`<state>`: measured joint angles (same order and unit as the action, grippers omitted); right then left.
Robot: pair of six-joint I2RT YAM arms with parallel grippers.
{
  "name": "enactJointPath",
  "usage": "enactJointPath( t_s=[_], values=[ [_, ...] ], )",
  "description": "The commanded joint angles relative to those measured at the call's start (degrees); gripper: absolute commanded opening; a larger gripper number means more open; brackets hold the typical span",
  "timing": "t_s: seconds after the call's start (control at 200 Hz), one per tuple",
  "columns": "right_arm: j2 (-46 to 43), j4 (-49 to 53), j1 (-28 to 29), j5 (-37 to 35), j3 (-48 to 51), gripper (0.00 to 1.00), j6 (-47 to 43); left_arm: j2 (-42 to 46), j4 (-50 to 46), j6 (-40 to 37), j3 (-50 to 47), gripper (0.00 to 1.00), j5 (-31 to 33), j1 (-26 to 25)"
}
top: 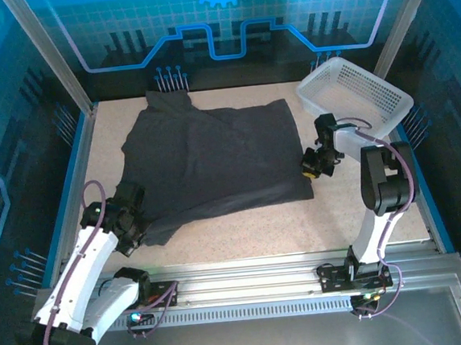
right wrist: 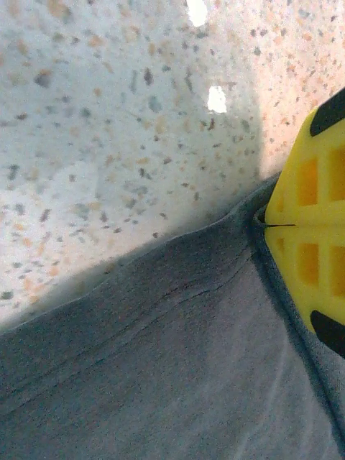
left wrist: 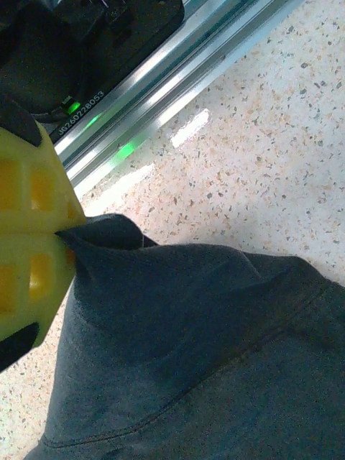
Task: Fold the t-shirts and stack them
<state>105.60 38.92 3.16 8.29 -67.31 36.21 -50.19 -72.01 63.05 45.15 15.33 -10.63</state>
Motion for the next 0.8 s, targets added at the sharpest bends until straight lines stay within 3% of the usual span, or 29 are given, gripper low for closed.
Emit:
enactJointPath(
  t_s=[0.0, 0.465, 0.795],
  values=[
    [0.9, 0.4, -1.7, -2.8, -1.2, 0.00, 1.2, 0.1, -0.1, 0.7, -0.9, 0.00, -1.0, 0.5],
    [-3.1, 2.2, -2.0, -3.5, -3.4, 0.00, 2.5, 0.0, 0.4, 0.3, -1.9, 0.00, -1.1, 0.5],
    [-0.1, 1.7, -2.0, -2.8, -2.9, 0.00, 2.0, -1.0, 1.8, 0.1, -3.5, 0.00, -2.4, 0.5]
  ],
)
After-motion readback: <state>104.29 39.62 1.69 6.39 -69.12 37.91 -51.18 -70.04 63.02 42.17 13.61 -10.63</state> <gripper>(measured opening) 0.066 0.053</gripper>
